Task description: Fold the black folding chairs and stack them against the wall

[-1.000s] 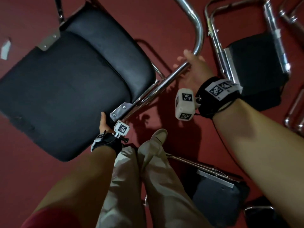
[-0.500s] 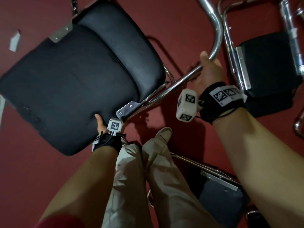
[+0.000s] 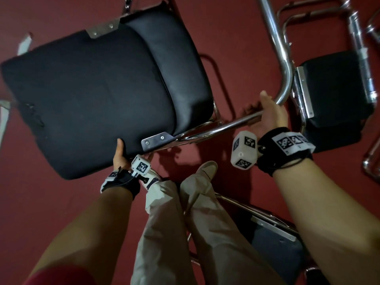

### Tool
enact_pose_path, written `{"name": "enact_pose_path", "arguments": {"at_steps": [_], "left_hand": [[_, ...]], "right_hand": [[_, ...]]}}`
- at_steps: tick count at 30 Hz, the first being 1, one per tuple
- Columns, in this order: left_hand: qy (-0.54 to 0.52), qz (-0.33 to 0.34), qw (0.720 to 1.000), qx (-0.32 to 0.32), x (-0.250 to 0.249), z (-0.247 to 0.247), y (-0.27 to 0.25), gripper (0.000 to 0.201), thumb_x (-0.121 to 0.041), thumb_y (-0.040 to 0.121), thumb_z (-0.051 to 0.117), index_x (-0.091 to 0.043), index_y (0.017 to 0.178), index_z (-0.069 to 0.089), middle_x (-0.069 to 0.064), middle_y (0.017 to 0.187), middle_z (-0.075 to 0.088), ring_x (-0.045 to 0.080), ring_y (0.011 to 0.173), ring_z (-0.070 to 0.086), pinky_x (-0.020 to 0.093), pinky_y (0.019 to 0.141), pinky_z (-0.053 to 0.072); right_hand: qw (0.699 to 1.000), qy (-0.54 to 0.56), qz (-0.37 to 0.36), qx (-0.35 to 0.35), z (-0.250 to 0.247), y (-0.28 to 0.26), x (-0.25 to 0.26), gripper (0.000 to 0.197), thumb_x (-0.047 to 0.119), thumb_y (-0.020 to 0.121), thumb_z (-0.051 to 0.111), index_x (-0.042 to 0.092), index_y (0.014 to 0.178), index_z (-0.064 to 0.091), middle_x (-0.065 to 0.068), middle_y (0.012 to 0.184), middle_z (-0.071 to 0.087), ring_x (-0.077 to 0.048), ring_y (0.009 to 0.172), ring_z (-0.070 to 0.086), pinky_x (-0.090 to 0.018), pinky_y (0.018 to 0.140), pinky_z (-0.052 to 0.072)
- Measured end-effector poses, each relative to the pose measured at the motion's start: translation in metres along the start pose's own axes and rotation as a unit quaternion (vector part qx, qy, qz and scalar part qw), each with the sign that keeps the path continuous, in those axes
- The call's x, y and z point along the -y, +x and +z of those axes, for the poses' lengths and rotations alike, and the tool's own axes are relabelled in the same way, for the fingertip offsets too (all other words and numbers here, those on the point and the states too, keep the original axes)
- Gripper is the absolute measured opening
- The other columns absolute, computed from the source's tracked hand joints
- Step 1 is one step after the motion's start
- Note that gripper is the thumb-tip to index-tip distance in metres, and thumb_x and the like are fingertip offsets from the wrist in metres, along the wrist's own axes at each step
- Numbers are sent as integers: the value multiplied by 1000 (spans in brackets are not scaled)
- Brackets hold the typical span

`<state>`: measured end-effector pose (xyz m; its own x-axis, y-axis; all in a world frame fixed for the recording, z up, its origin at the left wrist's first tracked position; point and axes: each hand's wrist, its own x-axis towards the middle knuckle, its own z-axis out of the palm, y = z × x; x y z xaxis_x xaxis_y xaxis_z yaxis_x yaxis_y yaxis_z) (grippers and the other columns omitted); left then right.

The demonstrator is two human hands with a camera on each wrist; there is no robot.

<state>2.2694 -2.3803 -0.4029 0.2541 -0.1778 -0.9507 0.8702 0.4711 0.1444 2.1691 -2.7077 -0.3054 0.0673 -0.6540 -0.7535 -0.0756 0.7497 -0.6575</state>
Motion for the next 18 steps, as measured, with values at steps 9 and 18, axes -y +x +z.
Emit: {"name": "enact_pose_path", "arguments": {"at_steps": [9, 18], "left_hand": [[64, 5, 998, -6, -38, 36, -15, 53, -59, 85, 67, -10, 103, 78, 10, 124, 70, 29, 109, 70, 46, 95, 51], [168, 108, 978, 63, -48, 108, -74, 34, -34, 97, 55, -17, 85, 82, 2, 102, 77, 20, 86, 75, 32, 82, 57]], "right_hand": [[999, 44, -28, -5, 1, -11, -3, 17, 14, 95, 61, 16, 84, 48, 1, 56, 42, -15, 49, 47, -32, 59, 51], [997, 50, 12, -49, -28, 5, 27, 24, 28, 96, 60, 12, 105, 44, -4, 63, 45, -18, 50, 52, -34, 58, 54]]}}
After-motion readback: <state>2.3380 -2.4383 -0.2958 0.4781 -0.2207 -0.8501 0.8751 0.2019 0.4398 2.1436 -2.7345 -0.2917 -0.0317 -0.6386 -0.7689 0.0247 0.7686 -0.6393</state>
